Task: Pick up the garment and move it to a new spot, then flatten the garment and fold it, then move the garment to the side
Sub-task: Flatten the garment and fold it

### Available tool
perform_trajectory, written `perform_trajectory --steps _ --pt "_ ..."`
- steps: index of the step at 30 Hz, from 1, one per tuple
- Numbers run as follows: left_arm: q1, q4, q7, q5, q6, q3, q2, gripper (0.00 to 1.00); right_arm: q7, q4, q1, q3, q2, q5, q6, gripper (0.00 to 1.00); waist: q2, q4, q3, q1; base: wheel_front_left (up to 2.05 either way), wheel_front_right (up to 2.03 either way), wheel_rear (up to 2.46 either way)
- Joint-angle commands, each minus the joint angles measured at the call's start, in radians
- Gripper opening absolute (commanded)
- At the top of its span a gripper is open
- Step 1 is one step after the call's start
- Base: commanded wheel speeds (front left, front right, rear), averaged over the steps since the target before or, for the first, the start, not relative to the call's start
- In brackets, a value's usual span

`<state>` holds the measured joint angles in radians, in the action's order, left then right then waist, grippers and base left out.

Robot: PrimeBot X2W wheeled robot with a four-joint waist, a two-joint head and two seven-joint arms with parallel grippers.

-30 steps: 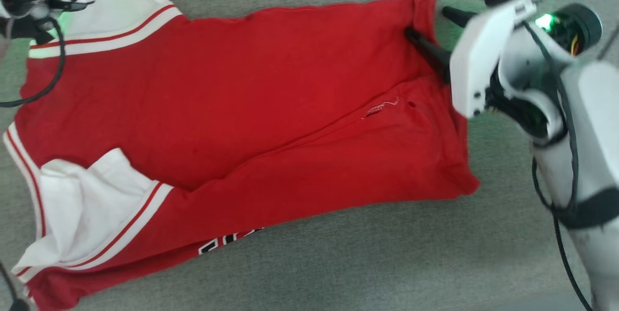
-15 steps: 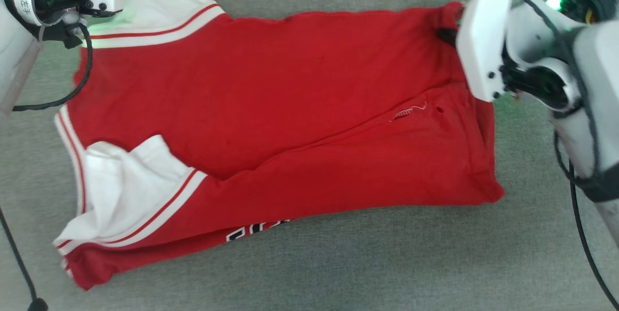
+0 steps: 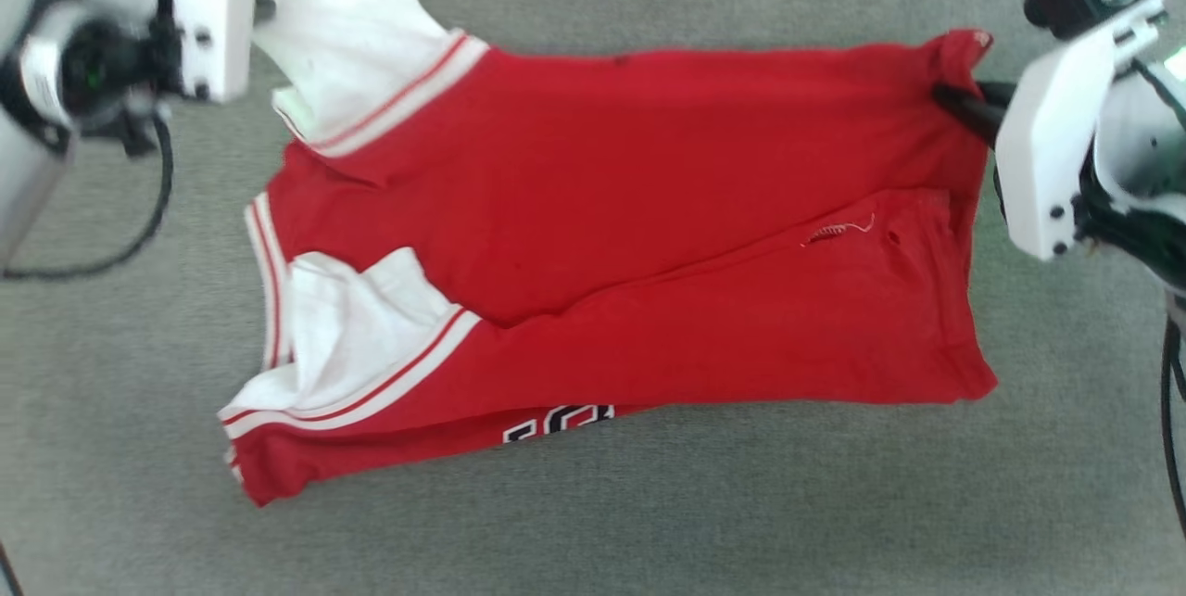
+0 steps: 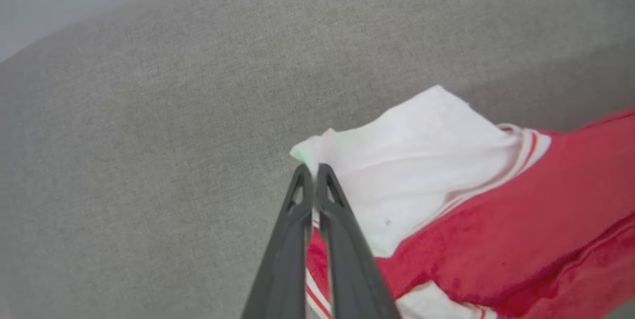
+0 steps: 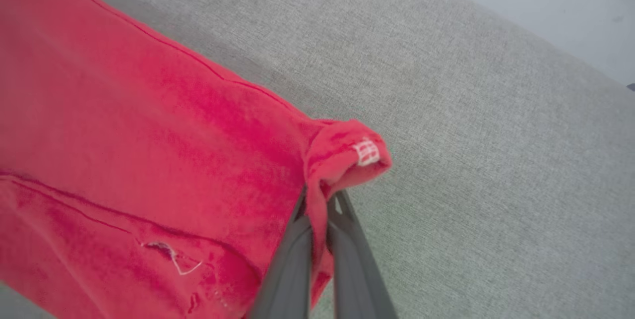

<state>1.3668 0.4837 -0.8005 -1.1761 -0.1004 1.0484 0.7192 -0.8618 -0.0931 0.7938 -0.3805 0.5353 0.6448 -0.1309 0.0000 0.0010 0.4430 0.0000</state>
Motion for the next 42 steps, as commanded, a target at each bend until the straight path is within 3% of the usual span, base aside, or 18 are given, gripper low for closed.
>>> perform_trajectory --steps 1,6,7,13,16,19,24,25,26,27,28,29,35,42 --pt "-0.048 -0.084 -0.010 -0.008 -0.039 0.002 0.041 0.00 0.003 0.040 -0.039 0.012 0.017 0.008 0.000 0.00 0.0000 0.028 -0.031 0.0000 0.00 0.00 0.00" --pt "-0.153 -0.364 -0.043 -0.010 -0.164 0.022 0.161 0.00 -0.007 0.143 -0.134 0.053 0.060 0.028 0.000 0.00 0.0000 0.049 -0.059 0.0000 0.00 0.00 0.00" --pt "-0.153 -0.364 -0.043 -0.010 -0.164 0.022 0.161 0.00 -0.007 0.143 -0.134 0.053 0.060 0.028 0.000 0.00 0.0000 0.049 -0.059 0.0000 0.00 0.00 0.00" --pt "-0.284 -0.663 -0.053 -0.025 -0.311 0.049 0.280 0.00 -0.029 0.243 -0.282 0.130 0.091 0.047 0.000 0.00 0.0000 0.065 -0.073 0.0000 0.00 0.00 0.00" --pt "-0.347 -0.746 -0.038 -0.040 -0.362 0.064 0.311 0.00 -0.037 0.265 -0.361 0.173 0.072 0.048 0.000 0.00 0.0000 0.065 -0.079 0.0000 0.00 0.00 0.00" --pt "-0.413 -0.764 -0.013 -0.061 -0.384 0.078 0.313 0.00 -0.044 0.262 -0.425 0.195 0.046 0.042 0.000 0.00 0.0000 0.063 -0.083 0.0000 0.00 0.00 0.00" --pt "-0.507 -0.673 0.046 -0.113 -0.358 0.094 0.264 0.00 -0.052 0.206 -0.488 0.184 -0.004 0.041 0.000 0.00 0.0000 0.056 -0.092 0.0000 0.00 0.00 0.00" --pt "-0.517 -0.643 0.061 -0.125 -0.349 0.090 0.251 0.08 -0.043 0.195 -0.488 0.179 -0.014 0.039 0.000 0.00 0.0000 0.055 -0.095 0.0000 0.00 0.00 0.00" --pt "-0.532 -0.619 0.074 -0.136 -0.337 0.088 0.238 0.16 -0.031 0.187 -0.486 0.174 -0.024 0.037 0.000 0.14 0.0000 0.054 -0.099 0.0000 0.00 0.00 0.00" --pt "-0.537 -0.594 0.089 -0.136 -0.323 0.087 0.230 0.36 -0.024 0.175 -0.484 0.170 -0.030 0.034 0.000 0.35 0.0000 0.054 -0.102 0.0000 0.00 0.00 0.00" --pt "-0.538 -0.573 0.109 -0.130 -0.315 0.081 0.223 0.85 -0.016 0.165 -0.483 0.171 -0.035 0.031 0.000 0.67 0.0000 0.054 -0.107 0.0000 0.00 0.00 0.00" --pt "-0.543 -0.554 0.131 -0.130 -0.306 0.074 0.215 1.00 -0.011 0.156 -0.486 0.177 -0.048 0.037 0.000 1.00 0.0000 0.055 -0.112 0.0000 0.00 0.00 0.00" --pt "-0.575 -0.523 0.265 -0.131 -0.256 0.030 0.204 1.00 -0.029 0.148 -0.524 0.220 -0.072 0.065 0.000 1.00 0.0000 0.066 -0.147 0.0000 0.00 0.00 0.00" --pt "-0.644 -0.552 0.517 -0.081 -0.207 -0.031 0.215 1.00 -0.067 0.144 -0.560 0.315 -0.076 0.053 0.000 1.00 0.0000 0.091 -0.163 0.0000 0.00 0.00 0.00"
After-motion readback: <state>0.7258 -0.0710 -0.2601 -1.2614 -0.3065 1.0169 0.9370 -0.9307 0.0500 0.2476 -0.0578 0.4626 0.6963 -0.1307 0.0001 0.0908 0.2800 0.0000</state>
